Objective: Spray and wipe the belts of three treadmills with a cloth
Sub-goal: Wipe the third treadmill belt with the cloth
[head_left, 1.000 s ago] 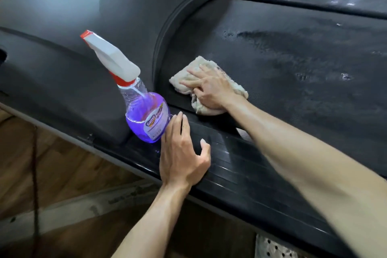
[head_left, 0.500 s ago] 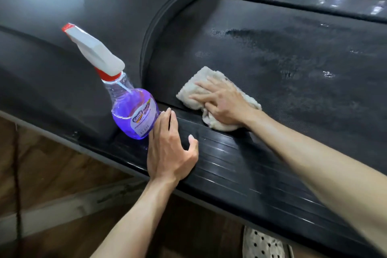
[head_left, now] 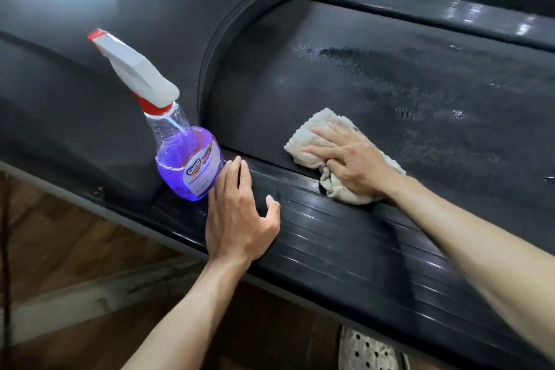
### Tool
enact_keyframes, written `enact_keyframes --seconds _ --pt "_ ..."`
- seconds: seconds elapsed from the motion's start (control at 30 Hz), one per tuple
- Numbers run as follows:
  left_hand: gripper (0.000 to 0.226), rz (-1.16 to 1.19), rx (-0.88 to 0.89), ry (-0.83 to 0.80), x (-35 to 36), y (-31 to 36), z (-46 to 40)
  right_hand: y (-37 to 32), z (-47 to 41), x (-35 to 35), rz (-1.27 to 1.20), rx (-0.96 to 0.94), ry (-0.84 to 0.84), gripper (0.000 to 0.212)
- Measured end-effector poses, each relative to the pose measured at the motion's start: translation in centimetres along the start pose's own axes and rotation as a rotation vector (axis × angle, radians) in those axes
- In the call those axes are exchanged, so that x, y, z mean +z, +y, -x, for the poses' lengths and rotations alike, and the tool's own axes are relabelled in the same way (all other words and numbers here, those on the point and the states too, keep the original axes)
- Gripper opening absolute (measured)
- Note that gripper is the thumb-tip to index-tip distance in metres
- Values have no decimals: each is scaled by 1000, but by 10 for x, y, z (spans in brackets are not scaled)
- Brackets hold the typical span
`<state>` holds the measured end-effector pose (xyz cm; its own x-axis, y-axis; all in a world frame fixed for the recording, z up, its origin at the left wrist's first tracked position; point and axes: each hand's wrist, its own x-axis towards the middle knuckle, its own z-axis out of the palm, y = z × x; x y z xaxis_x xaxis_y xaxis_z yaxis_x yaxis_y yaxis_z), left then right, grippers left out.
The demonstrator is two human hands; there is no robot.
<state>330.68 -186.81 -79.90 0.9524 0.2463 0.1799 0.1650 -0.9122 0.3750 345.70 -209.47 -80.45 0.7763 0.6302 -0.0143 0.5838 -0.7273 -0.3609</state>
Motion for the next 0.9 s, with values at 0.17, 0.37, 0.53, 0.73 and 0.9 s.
enact_keyframes --seconds 0.17,0.37,0.53,0.73,0.9 --pt "78 2 -2 1 0 1 0 27 -42 -11 61 204 18 69" --pt "78 3 8 2 1 1 -1 -8 -16 0 -22 95 -6 57" --pt "77 1 4 16 1 1 -1 48 20 -11 -67 212 56 64" --pt "78 -2 2 8 0 1 0 0 -34 -4 2 235 25 55" --pt "77 8 7 14 0 1 0 18 35 -5 -70 165 49 60"
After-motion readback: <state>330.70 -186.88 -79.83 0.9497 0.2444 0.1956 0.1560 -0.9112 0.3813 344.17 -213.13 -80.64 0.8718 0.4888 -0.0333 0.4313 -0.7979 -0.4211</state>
